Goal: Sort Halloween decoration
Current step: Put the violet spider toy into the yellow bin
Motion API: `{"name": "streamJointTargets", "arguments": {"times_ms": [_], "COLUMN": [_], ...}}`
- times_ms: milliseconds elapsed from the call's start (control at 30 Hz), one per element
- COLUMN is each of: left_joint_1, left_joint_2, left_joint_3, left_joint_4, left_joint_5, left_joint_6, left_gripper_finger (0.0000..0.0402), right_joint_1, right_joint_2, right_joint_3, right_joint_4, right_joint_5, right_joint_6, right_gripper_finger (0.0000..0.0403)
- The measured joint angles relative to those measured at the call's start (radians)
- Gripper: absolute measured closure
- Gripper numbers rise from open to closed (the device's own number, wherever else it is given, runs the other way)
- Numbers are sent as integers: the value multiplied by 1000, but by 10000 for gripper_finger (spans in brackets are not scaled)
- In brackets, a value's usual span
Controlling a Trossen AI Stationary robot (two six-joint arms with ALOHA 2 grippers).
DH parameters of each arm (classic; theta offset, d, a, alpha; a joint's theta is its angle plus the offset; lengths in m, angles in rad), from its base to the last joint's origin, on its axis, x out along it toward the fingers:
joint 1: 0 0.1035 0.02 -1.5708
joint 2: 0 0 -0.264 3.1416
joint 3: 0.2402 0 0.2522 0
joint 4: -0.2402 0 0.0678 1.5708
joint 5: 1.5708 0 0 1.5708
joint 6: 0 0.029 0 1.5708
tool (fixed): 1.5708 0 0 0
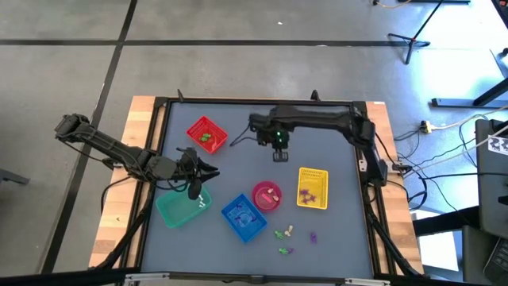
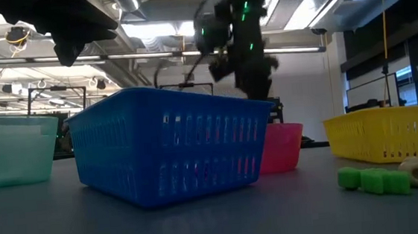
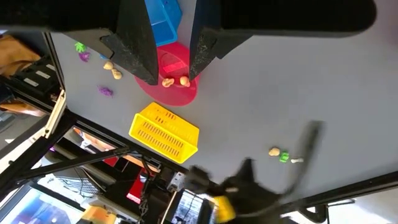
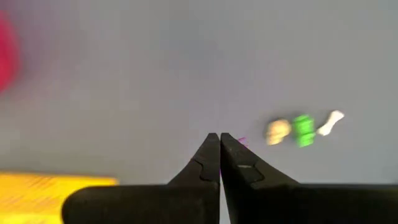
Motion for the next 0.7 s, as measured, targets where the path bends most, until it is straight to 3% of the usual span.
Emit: {"name": "streamJointTargets", "arguments": {"times_ms": [467, 567, 700], "left_joint_1": [-2, -10, -23], "left_joint_2": [0, 0, 0], "left_joint_3": [0, 0, 0], "left_joint_4": [0, 1, 5], "left_joint_5": [8, 8, 9], "left_joint_6": [-3, -2, -2], "left_gripper_finger": [325, 325, 325], "right_joint_1": [357, 452, 583], "right_joint_2": [-188, -212, -218], "right_joint_3": [1, 1, 1], "right_joint_4": [-124, -144, -147], "right_joint_5": [12, 101, 304], "right_joint_6": [311, 442, 614], "right_gripper_finger": [402, 402, 402]}}
